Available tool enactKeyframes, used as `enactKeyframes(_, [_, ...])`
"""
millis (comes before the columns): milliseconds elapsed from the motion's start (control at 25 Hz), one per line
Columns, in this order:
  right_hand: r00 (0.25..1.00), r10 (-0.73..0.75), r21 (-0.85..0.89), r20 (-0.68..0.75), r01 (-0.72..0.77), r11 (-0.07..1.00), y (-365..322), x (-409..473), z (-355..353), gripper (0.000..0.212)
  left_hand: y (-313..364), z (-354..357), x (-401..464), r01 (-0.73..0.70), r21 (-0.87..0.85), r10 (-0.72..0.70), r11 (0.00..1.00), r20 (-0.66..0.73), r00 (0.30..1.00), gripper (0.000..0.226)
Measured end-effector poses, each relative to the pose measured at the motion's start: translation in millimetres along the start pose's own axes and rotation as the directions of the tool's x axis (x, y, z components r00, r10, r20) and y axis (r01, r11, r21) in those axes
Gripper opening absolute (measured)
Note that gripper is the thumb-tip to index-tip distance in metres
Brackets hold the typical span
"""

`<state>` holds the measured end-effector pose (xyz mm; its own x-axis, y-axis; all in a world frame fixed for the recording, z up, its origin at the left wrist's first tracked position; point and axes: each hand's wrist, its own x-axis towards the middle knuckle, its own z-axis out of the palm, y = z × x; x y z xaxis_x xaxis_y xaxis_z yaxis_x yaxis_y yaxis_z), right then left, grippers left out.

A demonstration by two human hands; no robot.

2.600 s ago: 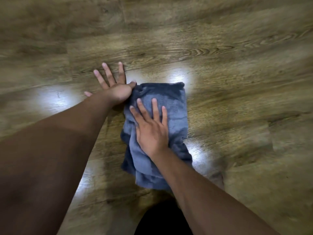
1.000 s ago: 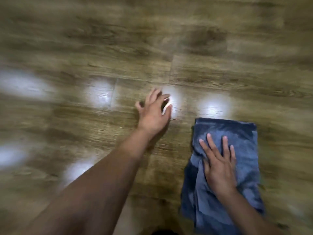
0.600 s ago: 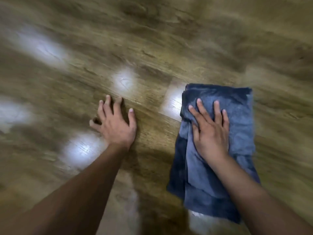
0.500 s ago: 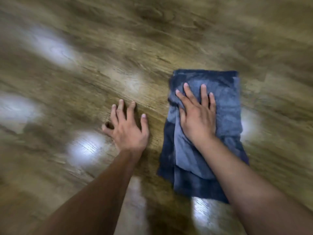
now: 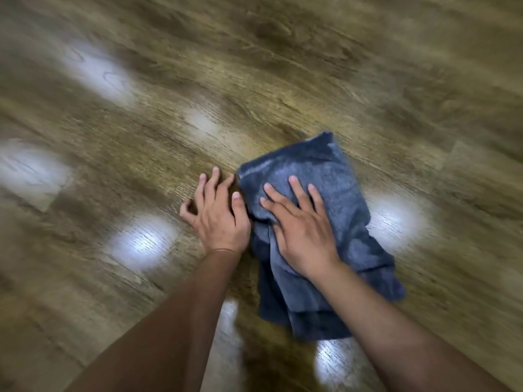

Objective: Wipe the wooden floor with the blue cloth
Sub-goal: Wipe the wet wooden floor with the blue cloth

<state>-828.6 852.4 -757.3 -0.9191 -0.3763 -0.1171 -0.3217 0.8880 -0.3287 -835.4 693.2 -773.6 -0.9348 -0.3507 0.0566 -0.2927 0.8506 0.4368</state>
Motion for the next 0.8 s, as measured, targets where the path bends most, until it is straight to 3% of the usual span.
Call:
enactKeyframes(200, [0.999, 0.009, -0.066, -0.048, -0.013, 0.998, 39.9, -54.2, -4.4, 0.051, -1.7, 0.7, -0.5, -0.008, 0.056, 0.007, 0.998, 0.029, 1.0, 0.05])
enactKeyframes(320, [0.985, 0.151, -0.079, -0.082, -0.158, 0.984, 43.7, -34.6, -8.7, 0.05, -0.7, 3.2, -0.2, -0.016, 0.124, 0.009, 0.992, 0.058, 0.998, 0.05])
enactKeyframes(440, [0.95, 0.3, -0.051, -0.086, -0.305, 0.951, 30.1, 1.2, -8.3, 0.048, -1.3, 2.7, -0.5, -0.009, 0.087, 0.005, 0.996, 0.047, 0.999, 0.049])
enactKeyframes(560, [0.962, 0.263, -0.087, -0.068, -0.268, 0.959, 28.7, 9.5, -5.2, 0.049, -3.0, 1.4, 0.0, -0.004, 0.035, 0.002, 0.999, 0.047, 0.999, 0.05])
enactKeyframes(800, [0.969, 0.235, -0.121, -0.071, -0.243, 0.963, 32.9, 4.8, -6.4, 0.052, 0.9, -1.5, -2.4, -0.021, 0.109, 0.013, 0.994, 0.072, 0.997, 0.056])
